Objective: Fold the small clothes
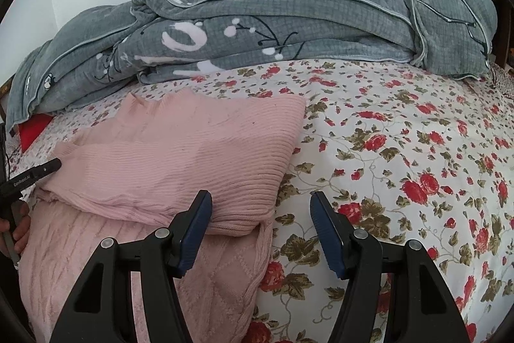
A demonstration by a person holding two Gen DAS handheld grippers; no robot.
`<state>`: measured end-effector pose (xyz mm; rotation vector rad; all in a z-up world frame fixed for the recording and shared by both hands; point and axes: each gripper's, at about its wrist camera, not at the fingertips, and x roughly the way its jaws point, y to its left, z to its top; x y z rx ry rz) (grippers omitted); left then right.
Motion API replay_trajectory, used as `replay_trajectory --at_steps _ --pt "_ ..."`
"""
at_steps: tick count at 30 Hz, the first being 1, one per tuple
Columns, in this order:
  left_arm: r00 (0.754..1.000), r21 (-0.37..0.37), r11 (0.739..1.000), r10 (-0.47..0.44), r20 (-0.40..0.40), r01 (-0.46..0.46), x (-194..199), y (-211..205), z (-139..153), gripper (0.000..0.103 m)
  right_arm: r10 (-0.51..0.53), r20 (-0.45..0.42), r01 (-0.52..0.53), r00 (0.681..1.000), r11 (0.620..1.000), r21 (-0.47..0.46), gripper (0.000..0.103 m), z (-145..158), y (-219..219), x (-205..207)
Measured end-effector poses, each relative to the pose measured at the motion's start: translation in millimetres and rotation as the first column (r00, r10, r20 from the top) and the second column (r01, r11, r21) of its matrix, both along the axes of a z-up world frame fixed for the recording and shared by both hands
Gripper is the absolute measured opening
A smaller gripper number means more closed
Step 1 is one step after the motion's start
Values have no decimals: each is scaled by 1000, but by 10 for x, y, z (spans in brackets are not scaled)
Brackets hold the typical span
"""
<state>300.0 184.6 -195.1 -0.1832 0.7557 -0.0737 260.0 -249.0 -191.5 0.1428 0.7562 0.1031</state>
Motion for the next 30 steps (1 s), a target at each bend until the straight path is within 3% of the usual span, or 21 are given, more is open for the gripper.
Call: replay_trajectory --at_steps 30 --pt "1000 7 1000 0 -15 0 42 12 -41 66 -23 -1 23 1000 1000 21 63 20 -13 -26"
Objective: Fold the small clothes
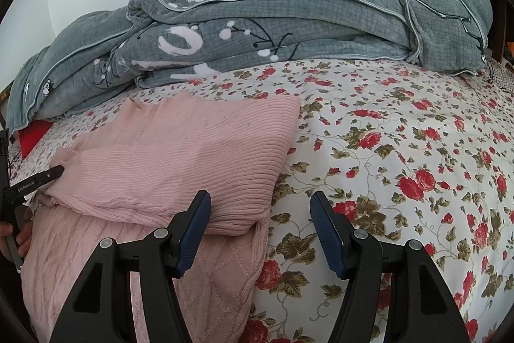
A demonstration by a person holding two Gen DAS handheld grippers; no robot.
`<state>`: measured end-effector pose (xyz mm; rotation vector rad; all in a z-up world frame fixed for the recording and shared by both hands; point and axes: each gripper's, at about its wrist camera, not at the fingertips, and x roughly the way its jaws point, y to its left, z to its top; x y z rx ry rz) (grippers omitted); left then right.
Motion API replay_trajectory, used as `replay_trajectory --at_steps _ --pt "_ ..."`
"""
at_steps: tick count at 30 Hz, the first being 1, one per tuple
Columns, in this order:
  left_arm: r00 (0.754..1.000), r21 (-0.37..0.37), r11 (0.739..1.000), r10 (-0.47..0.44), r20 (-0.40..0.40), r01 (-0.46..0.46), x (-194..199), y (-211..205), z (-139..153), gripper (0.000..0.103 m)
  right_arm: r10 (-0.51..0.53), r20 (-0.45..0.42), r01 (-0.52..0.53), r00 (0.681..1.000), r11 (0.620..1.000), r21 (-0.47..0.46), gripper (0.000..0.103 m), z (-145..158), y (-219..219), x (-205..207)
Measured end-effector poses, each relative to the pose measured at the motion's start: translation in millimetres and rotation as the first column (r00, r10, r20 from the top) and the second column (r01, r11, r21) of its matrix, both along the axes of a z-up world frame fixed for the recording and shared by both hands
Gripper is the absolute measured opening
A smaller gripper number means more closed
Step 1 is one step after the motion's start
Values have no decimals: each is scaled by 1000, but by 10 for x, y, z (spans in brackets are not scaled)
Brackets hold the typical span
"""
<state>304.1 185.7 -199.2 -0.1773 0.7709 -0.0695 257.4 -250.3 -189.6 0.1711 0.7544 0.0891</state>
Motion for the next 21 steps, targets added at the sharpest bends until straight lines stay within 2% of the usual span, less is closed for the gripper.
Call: replay_trajectory --at_steps 21 --pt "1000 -1 1000 1 -6 -1 6 -3 -4 67 1 -2 -1 1000 1000 3 63 1 -12 3"
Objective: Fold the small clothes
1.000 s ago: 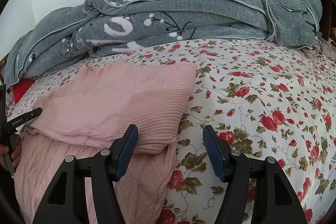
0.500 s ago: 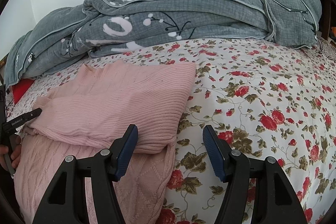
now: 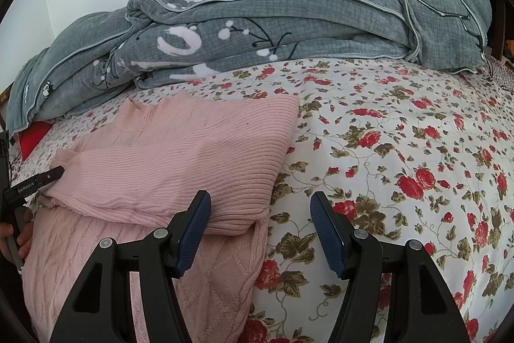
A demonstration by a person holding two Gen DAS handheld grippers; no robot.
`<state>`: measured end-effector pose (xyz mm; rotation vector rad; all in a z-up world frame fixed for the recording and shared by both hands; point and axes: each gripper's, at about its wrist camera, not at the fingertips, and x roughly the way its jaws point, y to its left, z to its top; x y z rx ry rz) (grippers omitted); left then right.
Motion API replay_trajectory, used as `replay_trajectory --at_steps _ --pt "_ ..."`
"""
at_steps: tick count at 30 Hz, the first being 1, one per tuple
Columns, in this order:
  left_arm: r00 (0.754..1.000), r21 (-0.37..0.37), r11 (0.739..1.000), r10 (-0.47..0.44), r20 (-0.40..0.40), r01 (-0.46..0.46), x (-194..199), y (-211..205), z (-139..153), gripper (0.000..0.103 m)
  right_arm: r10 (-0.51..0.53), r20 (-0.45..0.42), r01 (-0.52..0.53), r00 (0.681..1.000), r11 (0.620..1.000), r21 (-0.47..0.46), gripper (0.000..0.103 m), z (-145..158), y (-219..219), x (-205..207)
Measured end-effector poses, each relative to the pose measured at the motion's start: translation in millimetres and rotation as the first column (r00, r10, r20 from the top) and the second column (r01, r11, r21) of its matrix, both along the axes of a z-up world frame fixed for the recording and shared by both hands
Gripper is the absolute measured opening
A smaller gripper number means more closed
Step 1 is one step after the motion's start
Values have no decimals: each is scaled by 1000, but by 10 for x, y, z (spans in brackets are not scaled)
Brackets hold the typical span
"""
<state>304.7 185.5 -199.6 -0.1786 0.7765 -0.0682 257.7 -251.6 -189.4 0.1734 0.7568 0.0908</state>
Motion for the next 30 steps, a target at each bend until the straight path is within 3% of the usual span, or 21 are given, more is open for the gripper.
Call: replay_trajectory --at_steps 30 --pt "1000 10 1000 2 5 -2 -17 -4 5 67 -69 46 68 997 998 18 63 82 -77 -137"
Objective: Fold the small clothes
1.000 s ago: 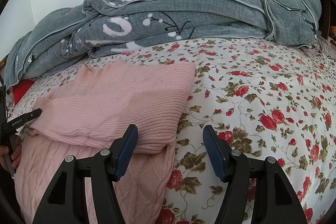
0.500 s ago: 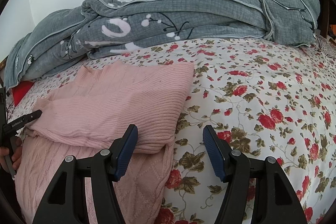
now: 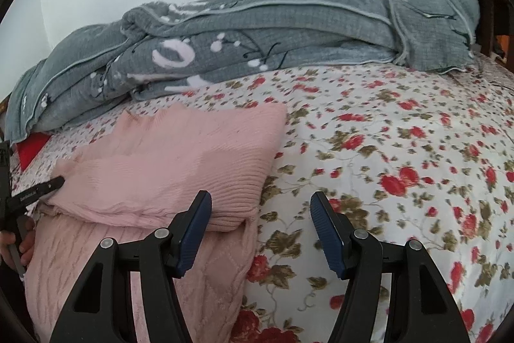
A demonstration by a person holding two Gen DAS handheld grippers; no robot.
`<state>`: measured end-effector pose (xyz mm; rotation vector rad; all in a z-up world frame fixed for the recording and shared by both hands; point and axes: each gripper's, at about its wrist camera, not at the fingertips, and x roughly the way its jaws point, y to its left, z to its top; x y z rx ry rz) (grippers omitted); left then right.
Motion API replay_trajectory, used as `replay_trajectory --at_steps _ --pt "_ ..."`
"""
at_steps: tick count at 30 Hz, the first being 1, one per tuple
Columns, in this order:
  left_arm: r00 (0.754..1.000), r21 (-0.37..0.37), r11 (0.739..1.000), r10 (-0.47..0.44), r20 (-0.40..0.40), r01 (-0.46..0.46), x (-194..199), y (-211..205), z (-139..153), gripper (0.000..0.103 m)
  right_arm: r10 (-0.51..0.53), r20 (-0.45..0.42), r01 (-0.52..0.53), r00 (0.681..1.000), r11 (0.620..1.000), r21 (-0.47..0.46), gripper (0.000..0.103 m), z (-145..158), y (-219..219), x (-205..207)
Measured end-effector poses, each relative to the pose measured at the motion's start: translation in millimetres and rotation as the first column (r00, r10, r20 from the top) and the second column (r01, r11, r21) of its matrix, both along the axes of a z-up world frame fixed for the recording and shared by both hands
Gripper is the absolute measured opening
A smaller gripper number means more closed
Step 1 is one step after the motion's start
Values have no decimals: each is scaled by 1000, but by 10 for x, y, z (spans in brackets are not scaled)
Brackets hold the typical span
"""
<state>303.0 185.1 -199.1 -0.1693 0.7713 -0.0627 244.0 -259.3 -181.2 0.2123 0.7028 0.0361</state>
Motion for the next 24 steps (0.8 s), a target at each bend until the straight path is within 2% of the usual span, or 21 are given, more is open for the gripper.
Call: replay_trajectory --at_steps 5,7,11,14,16,20,24 --pt "998 10 999 52 37 -52 -165 35 61 68 8 27 -9 1000 998 63 63 48 -101 -132" --pt "996 -11 997 74 41 -74 -246 94 69 72 -14 13 13 1000 995 99 63 62 -161 -244" --pt "997 -79 994 72 18 -70 -410 211 41 72 -17 -2 17 1000 987 159 63 97 -234 -541" --pt "996 -58 995 80 27 -79 -653 216 60 73 -33 3 32 999 996 82 63 189 -201 -799" --pt "995 -47 995 89 36 -87 -843 233 99 73 -61 5 61 998 998 -18 59 270 -167 -968" --pt "987 -23 991 133 94 -131 -1316 280 232 70 -48 49 55 998 987 -154 58 427 -100 -1322" --pt "982 17 992 119 147 -123 -1807 216 409 69 -10 123 34 992 981 -193 63 559 -62 -1678"
